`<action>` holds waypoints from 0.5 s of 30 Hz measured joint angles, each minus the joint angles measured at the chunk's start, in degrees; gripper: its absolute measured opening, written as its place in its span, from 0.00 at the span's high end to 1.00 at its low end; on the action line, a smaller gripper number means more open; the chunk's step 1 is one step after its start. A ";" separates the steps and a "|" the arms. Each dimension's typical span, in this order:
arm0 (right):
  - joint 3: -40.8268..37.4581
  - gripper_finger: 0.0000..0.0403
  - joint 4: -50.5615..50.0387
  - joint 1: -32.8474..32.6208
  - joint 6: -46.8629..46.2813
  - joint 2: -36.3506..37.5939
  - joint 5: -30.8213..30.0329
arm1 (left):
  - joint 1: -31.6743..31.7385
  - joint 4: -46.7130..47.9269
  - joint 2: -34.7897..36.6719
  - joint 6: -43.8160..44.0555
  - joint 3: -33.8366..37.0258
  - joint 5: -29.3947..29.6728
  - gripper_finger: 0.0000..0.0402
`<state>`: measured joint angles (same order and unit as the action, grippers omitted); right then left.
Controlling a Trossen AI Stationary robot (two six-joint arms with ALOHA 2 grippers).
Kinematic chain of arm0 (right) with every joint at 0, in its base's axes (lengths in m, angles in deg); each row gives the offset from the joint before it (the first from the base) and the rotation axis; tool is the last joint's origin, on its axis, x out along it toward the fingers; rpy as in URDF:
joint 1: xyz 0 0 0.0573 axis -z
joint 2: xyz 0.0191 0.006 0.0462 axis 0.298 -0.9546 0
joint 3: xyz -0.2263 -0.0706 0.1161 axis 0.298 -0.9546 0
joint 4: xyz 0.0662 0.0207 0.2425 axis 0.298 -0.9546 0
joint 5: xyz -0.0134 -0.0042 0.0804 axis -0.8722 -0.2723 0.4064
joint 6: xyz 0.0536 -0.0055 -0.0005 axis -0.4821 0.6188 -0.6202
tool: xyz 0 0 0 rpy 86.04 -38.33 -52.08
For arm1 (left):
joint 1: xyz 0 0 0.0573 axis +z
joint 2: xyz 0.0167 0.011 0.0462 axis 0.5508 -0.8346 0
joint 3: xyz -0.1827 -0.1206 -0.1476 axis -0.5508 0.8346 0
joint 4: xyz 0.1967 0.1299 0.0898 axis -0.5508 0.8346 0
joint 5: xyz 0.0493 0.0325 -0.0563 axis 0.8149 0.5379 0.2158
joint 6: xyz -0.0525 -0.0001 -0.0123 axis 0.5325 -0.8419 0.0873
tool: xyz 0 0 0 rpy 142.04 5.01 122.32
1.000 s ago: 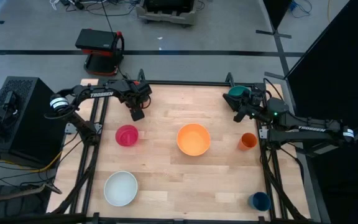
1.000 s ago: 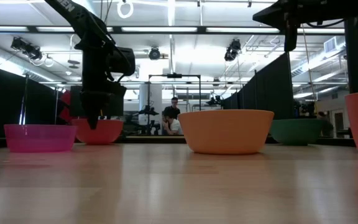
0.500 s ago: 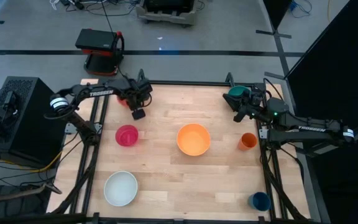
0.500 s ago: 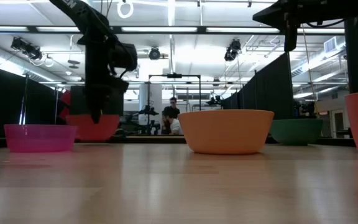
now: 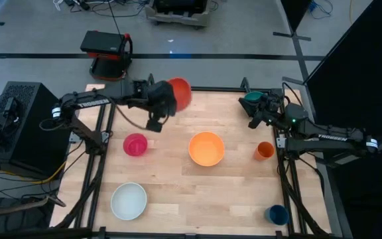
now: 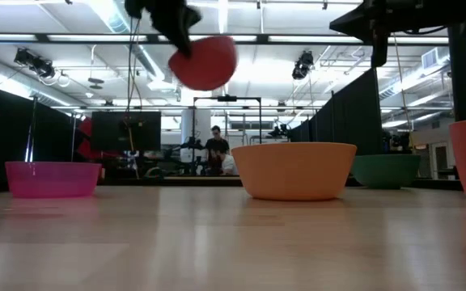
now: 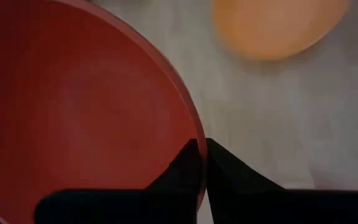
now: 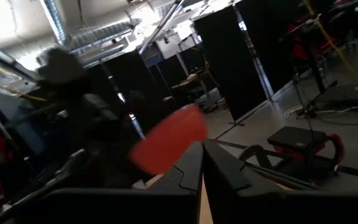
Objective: Nest bowls inside each other
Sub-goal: Stack the orange bowl on top of the yellow bowl
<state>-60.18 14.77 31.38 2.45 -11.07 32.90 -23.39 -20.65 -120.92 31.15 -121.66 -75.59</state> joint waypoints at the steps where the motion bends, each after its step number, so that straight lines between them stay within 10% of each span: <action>1: 0.00 1.00 -0.01 0.38 0.00 0.00 0.00 | -1.08 -0.24 -0.56 -0.93 -0.63 0.03 1.00; 15: 0.00 1.00 -0.32 4.46 2.13 1.76 0.04 | -9.13 -3.91 -11.28 -4.81 -1.75 -2.13 1.00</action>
<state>-60.18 14.45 35.84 4.58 -9.30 32.94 -32.52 -24.56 -132.19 26.33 -123.41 -77.72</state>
